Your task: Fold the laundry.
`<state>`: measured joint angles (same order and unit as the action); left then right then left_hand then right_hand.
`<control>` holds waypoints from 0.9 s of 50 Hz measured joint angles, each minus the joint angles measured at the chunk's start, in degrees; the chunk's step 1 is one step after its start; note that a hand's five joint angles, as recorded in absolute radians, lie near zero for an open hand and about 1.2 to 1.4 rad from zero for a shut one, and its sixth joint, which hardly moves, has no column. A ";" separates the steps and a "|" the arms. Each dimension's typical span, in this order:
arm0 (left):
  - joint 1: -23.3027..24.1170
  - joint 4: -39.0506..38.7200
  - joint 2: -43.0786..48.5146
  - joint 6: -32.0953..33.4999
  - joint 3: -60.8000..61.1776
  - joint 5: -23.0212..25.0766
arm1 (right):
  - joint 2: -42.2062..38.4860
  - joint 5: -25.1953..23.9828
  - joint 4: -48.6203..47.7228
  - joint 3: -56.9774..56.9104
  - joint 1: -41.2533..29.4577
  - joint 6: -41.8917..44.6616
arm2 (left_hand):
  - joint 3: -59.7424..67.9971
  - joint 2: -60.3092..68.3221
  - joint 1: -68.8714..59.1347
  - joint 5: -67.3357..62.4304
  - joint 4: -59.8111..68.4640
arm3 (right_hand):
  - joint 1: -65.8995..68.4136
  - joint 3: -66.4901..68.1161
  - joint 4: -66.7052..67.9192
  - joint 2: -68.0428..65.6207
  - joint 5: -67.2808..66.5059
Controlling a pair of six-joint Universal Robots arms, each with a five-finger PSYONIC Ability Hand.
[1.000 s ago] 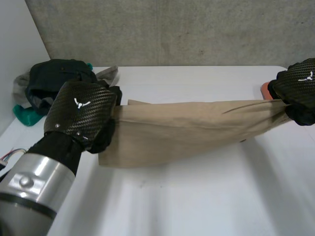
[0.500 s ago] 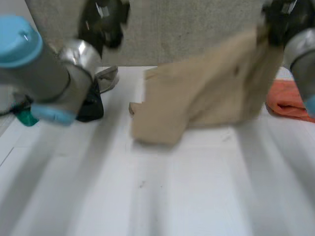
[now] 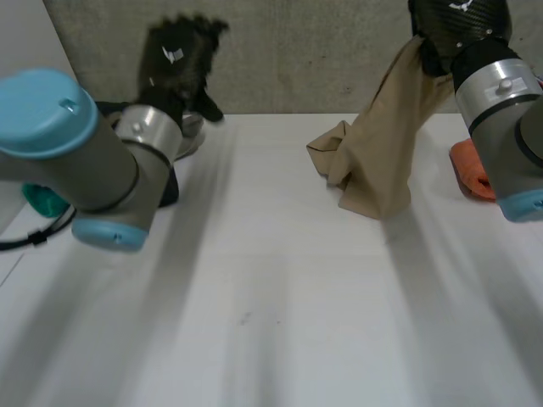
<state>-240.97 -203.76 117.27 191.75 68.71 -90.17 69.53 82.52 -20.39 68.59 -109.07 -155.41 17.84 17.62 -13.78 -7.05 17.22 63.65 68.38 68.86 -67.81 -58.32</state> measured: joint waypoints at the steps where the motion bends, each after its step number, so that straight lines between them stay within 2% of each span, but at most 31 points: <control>1: 0.38 1.49 0.14 -2.40 0.65 0.05 | 1.13 -0.69 0.53 1.23 -0.26 0.20 | -1.33 -1.14 -0.02 1.51 -1.25 | 0.00 0.00 0.00 0.00 0.00; 7: 3.91 12.55 1.97 -18.84 2.56 1.15 | 6.48 -2.68 5.33 5.81 -0.96 1.86 | -1.27 -0.84 -2.70 0.39 -0.82 | 0.00 0.00 0.01 0.00 0.00; 10: 5.91 17.05 3.12 -24.74 2.92 2.29 | 8.24 -2.90 8.65 6.85 -1.17 2.59 | 0.27 0.63 -4.86 -1.67 1.06 | 0.00 0.00 0.01 0.00 0.00; 14: 7.69 19.75 4.37 -28.53 2.84 3.44 | 9.91 -3.04 11.43 7.70 -1.81 3.16 | 0.70 0.96 -5.09 -2.01 1.57 | 0.00 0.21 0.01 0.00 0.00; 25: 8.27 18.46 10.22 -29.31 -1.63 4.05 | 14.92 -2.67 13.60 10.08 -4.08 3.50 | 1.57 1.87 -5.09 -2.78 2.44 | 0.00 0.21 0.01 0.00 0.00; 33: 8.61 17.53 18.05 -29.99 -9.31 3.67 | 19.41 -2.53 13.79 12.31 -6.78 3.17 | 3.27 3.47 -7.28 -4.52 3.89 | 0.00 0.21 0.01 0.00 0.00; 38: 8.16 15.78 21.73 -31.55 -13.52 3.29 | 21.28 -2.67 15.31 12.97 -8.71 3.20 | 8.33 8.50 -13.01 -9.41 9.05 | 0.00 0.21 0.01 0.00 0.00; 45: 7.04 13.55 22.25 -32.34 -13.04 2.01 | 21.97 -3.06 16.36 14.06 -8.49 3.25 | 17.24 17.51 -21.87 -18.07 18.06 | 0.00 0.21 0.01 0.00 0.00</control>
<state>-233.93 -190.20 139.53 159.41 55.68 -88.16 91.50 79.45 -4.03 82.64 -117.56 -152.16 35.07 35.13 -35.65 -25.12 35.28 63.65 68.59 68.87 -67.81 -58.32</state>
